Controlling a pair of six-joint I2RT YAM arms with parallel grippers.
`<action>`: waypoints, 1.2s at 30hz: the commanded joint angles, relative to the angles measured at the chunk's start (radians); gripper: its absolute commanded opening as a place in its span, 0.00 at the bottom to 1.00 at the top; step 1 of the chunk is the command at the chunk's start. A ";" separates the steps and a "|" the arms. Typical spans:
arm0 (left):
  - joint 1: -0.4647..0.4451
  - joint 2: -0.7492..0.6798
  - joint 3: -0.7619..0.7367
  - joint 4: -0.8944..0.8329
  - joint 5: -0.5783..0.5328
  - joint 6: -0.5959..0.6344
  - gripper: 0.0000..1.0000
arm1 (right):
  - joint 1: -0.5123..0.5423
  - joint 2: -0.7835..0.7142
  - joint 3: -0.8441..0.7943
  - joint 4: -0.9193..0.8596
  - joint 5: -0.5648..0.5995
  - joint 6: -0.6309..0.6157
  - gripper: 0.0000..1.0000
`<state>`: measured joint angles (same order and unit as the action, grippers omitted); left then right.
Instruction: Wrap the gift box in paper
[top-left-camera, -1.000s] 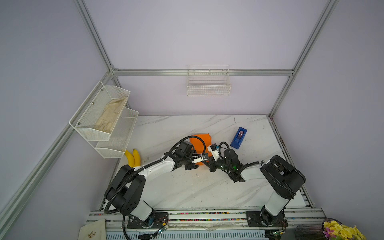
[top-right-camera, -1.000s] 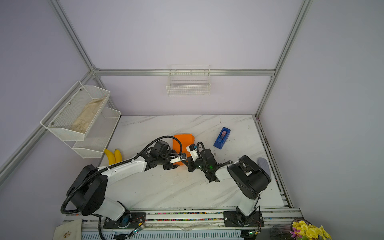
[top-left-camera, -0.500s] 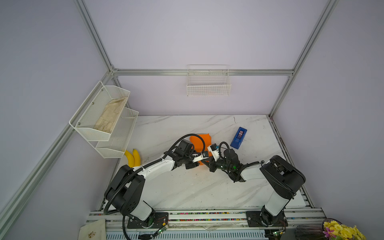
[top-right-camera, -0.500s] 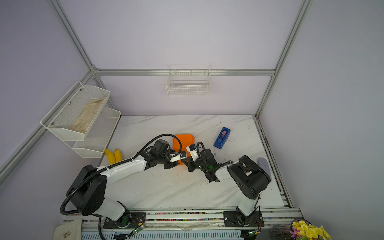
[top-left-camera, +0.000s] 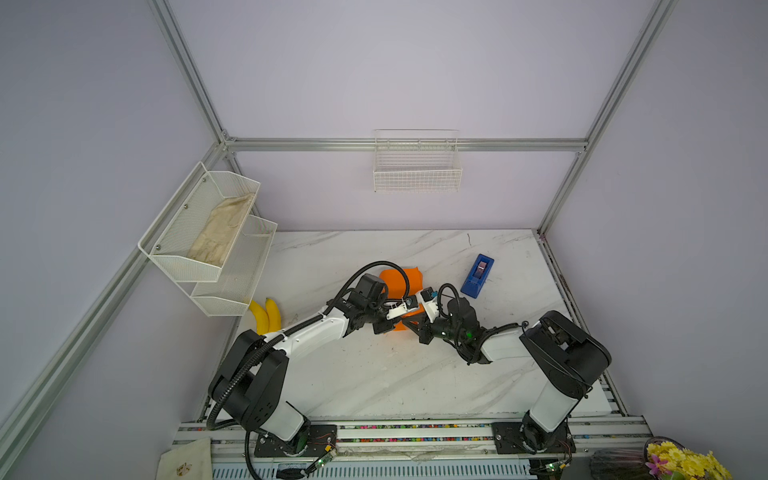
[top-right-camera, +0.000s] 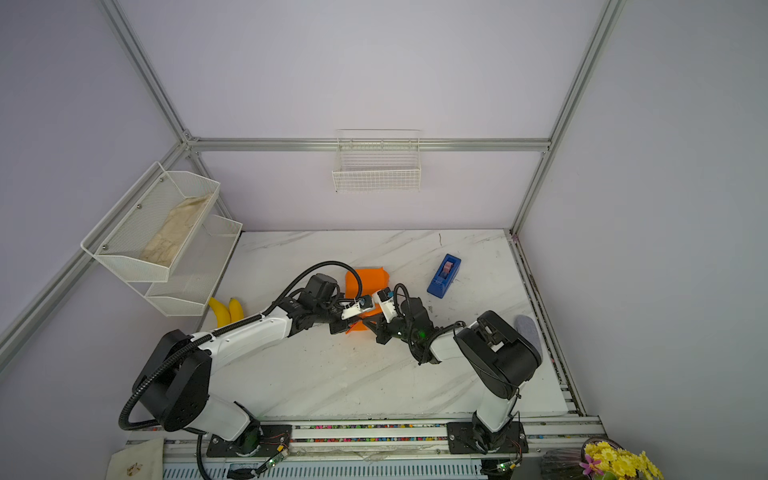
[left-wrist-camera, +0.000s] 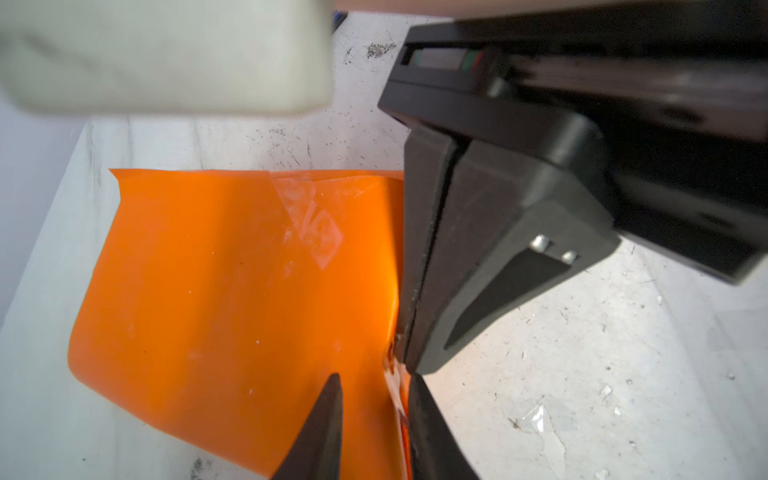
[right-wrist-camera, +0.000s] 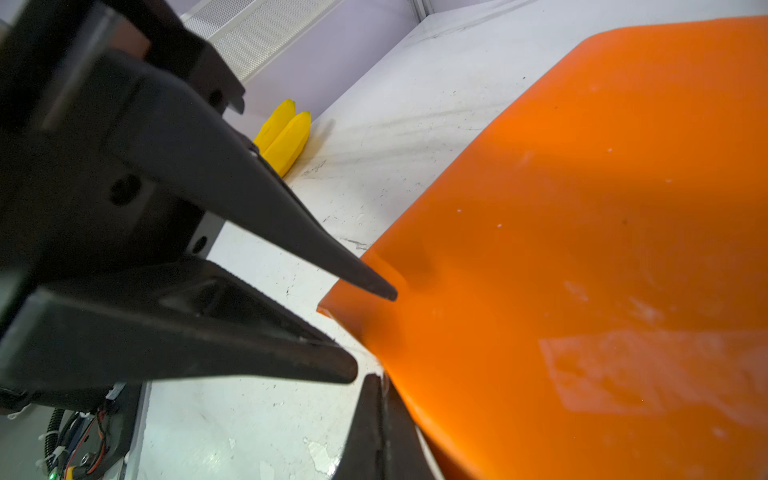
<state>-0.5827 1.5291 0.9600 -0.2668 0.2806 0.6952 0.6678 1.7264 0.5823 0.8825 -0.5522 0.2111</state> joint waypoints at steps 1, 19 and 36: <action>0.007 -0.026 0.112 -0.003 0.047 -0.006 0.21 | 0.004 0.002 0.013 0.006 0.014 -0.021 0.00; 0.009 -0.055 0.143 -0.057 0.053 0.016 0.00 | 0.004 0.019 0.016 -0.016 0.026 -0.023 0.00; 0.010 0.010 0.154 0.016 -0.047 -0.008 0.03 | 0.004 0.033 0.042 -0.031 0.022 0.016 0.00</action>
<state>-0.5827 1.5314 1.0088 -0.3042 0.2611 0.6968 0.6678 1.7432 0.6098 0.8665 -0.5369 0.2199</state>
